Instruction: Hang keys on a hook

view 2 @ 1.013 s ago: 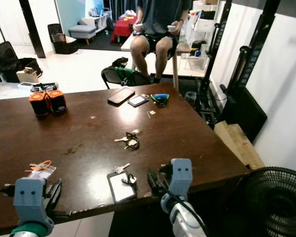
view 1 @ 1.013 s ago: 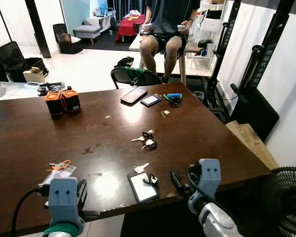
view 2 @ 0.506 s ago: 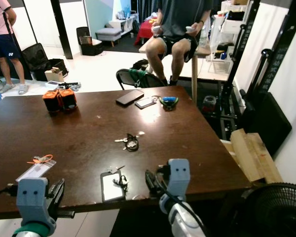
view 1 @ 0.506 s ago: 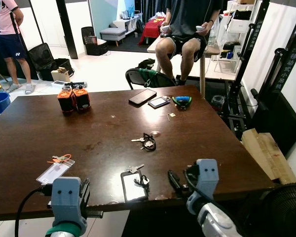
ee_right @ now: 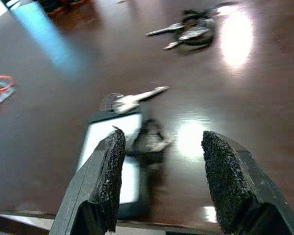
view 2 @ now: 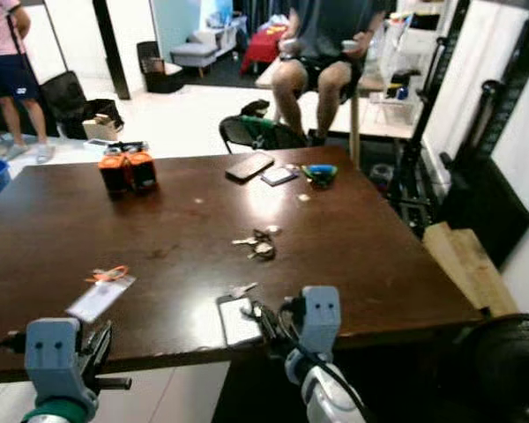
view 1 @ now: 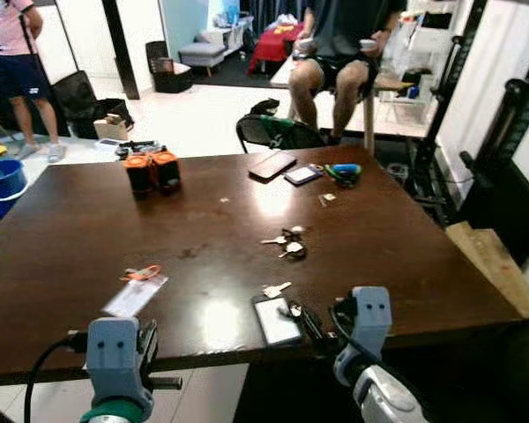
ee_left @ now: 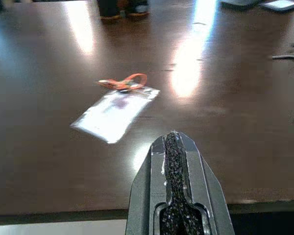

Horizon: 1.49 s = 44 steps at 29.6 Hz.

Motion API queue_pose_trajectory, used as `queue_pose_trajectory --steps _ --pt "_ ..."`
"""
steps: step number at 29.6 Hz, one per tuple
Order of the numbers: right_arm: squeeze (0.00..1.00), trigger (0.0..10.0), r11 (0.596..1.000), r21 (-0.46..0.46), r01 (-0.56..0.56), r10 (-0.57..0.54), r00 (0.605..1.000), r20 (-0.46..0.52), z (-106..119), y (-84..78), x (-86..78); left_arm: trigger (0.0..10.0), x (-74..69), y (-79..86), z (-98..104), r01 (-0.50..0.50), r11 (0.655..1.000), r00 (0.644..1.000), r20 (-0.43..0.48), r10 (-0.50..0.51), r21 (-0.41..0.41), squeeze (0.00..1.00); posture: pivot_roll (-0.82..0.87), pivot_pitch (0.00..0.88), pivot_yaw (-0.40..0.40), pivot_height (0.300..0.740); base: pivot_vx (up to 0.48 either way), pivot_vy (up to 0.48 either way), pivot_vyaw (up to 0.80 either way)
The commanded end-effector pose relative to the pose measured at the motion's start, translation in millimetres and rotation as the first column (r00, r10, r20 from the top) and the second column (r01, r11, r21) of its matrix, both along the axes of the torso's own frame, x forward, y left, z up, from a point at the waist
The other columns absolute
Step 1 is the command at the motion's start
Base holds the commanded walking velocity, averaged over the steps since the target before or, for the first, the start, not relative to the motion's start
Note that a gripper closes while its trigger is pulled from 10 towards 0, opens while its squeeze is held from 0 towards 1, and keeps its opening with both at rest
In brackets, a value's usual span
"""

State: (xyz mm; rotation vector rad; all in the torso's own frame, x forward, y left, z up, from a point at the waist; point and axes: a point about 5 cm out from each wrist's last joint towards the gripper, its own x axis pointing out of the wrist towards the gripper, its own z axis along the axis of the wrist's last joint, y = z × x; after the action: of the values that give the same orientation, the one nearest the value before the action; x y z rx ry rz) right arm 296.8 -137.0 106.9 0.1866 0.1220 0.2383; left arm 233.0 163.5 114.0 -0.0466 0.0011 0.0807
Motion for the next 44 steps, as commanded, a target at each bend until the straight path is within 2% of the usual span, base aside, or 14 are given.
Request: queue_pose_trajectory --steps 1,4,6,11,12,17,18,22,24,34,36,38,40,44 --pt "0.00 10.0 1.000 -0.009 0.010 -0.010 1.000 -0.019 -4.6 -3.1 -1.9 10.0 -1.7 1.0 -1.0 -0.007 1.000 1.000 -0.006 0.007 0.009 0.00 -0.12 0.000 0.132 0.740 0.000 0.000 0.00" --pt "0.00 10.0 1.000 -0.015 0.009 -0.009 1.000 -0.013 -4.0 -3.9 -1.8 10.0 -1.6 1.1 -0.8 -0.007 1.000 1.000 -0.005 0.007 0.008 0.00 -0.12 0.005 0.130 0.740 0.000 0.000 0.00" --pt "0.00 10.0 0.999 -0.027 0.029 -0.029 1.000 -0.004 -1.5 -11.8 2.4 10.0 -1.7 1.0 -0.8 -0.007 1.000 1.000 -0.006 0.007 0.005 0.00 -0.12 0.005 0.130 0.740 0.000 0.000 0.00" --pt "0.00 10.0 0.999 -0.032 0.037 -0.037 0.999 -0.017 -0.2 -18.9 8.6 10.0 -1.5 0.6 -1.2 -0.001 1.000 1.000 -0.009 0.001 0.002 0.00 -0.12 0.010 0.131 0.740 0.000 0.000 0.00" --pt "0.23 10.0 0.999 -0.035 0.031 -0.032 0.999 -0.030 0.2 -21.5 11.9 10.0 -1.8 -0.3 -2.1 0.006 1.000 1.000 -0.015 -0.006 0.001 0.00 -0.12 0.010 0.131 0.740 0.000 0.000 0.00" --pt "0.22 10.0 0.999 -0.045 0.027 -0.029 0.998 -0.050 -0.5 -23.7 14.9 10.0 -2.1 -1.2 -3.1 0.014 1.000 1.000 -0.021 -0.014 0.000 0.00 -0.12 0.010 0.131 0.740 0.000 0.000 0.00" --pt "0.00 10.0 0.998 -0.061 -0.006 0.000 0.996 -0.091 -2.6 -24.0 19.1 10.0 -2.9 -4.1 -5.0 0.029 1.000 0.999 -0.033 -0.029 -0.002 0.00 -0.12 0.012 0.129 0.740 0.000 0.000 0.00" --pt "0.00 10.0 0.997 -0.059 -0.044 0.038 0.994 -0.100 -1.5 -21.7 20.8 10.0 -3.4 -5.1 -5.6 0.034 0.999 0.999 -0.037 -0.034 -0.003 0.00 -0.12 0.012 0.129 0.740 0.000 0.000 0.00" --pt "0.00 10.0 0.995 -0.045 -0.084 0.080 0.994 -0.074 5.6 -18.9 21.8 10.0 -4.3 -4.8 -6.1 0.034 0.999 0.999 -0.040 -0.034 -0.003 0.00 -0.12 0.014 0.127 0.740 0.000 0.000 0.00" --pt "0.00 10.0 0.992 -0.028 -0.125 0.123 0.990 -0.073 8.6 -15.7 23.2 10.0 -4.6 -4.8 -6.3 0.037 0.999 0.998 -0.043 -0.037 -0.005 0.00 -0.12 0.014 0.127 0.740 0.000 0.000 0.00" --pt "0.00 10.0 0.982 -0.052 -0.183 0.177 0.978 -0.106 5.8 -11.3 21.0 10.0 -5.0 -6.1 -6.8 0.049 0.999 0.998 -0.046 -0.049 -0.008 0.00 -0.12 0.014 0.127 0.740 0.000 0.000 0.00" --pt "0.00 10.0 0.982 -0.052 -0.183 0.177 0.978 -0.106 5.8 -11.3 21.0 10.0 -5.0 -6.1 -6.8 0.049 0.999 0.998 -0.046 -0.049 -0.008 0.00 -0.12 0.014 0.127 0.740 0.000 0.000 0.00" --pt "0.00 10.0 0.968 -0.072 -0.238 0.225 0.962 -0.153 2.2 -7.8 19.0 10.0 -5.5 -7.6 -7.4 0.063 0.998 0.997 -0.052 -0.063 -0.010 0.00 -0.12 0.014 0.131 0.740 0.000 0.000 0.00" --pt "0.00 10.0 0.958 -0.080 -0.275 0.255 0.947 -0.195 -1.8 -5.6 17.0 10.0 -5.5 -9.3 -8.2 0.079 0.997 0.995 -0.059 -0.079 -0.014 0.00 -0.12 0.014 0.131 0.740 0.000 0.000 0.00"
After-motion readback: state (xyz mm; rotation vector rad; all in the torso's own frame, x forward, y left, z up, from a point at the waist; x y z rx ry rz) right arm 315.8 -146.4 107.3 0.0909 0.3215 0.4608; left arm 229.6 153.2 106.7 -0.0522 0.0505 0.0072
